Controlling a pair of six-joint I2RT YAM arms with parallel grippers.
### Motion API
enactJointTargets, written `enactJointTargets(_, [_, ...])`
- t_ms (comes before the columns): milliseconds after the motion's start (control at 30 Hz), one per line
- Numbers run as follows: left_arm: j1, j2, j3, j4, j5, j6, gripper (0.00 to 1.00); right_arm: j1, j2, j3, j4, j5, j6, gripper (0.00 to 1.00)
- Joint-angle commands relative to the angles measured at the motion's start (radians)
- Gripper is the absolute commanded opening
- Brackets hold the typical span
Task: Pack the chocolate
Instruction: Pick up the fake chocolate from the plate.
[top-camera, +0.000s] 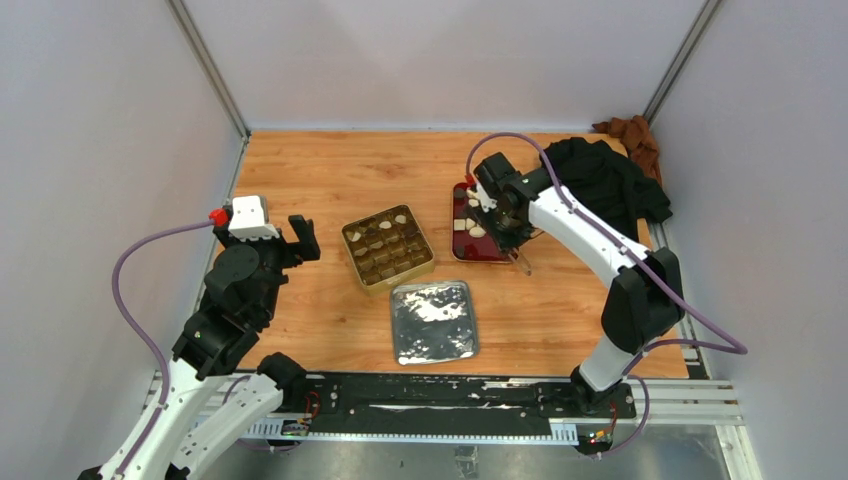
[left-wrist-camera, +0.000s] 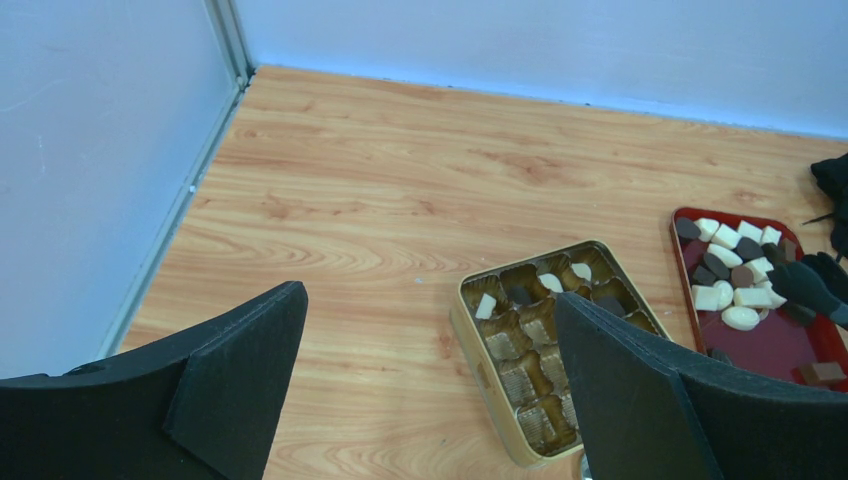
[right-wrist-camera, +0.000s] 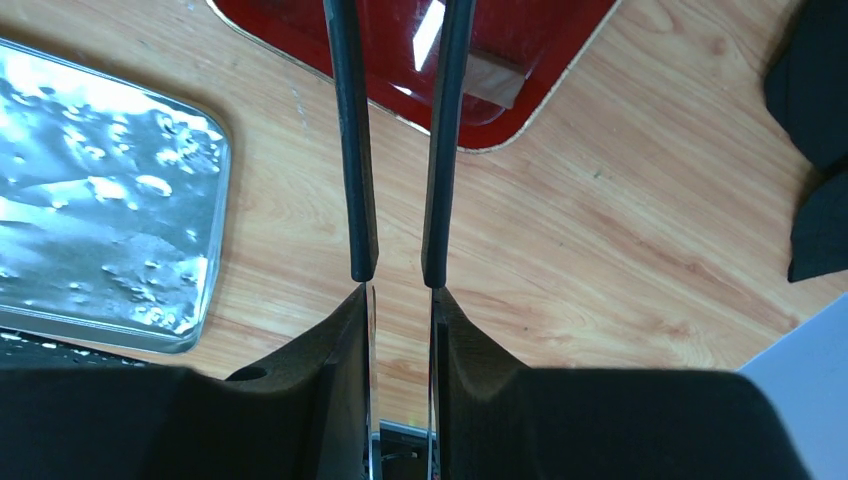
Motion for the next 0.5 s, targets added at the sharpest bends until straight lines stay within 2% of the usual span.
enactJointTargets(0, [0.005,-0.003,-0.011,0.021,0.002,0.0,1.0,0.047,0.01,0.059,-0.042,-0.002,0.014,0.24])
enactJointTargets(467, [0.006,-0.004,-0.011,0.022,0.003,0.0,1.0,0.164,0.102,0.179,-0.055,-0.003,0.021,0.24])
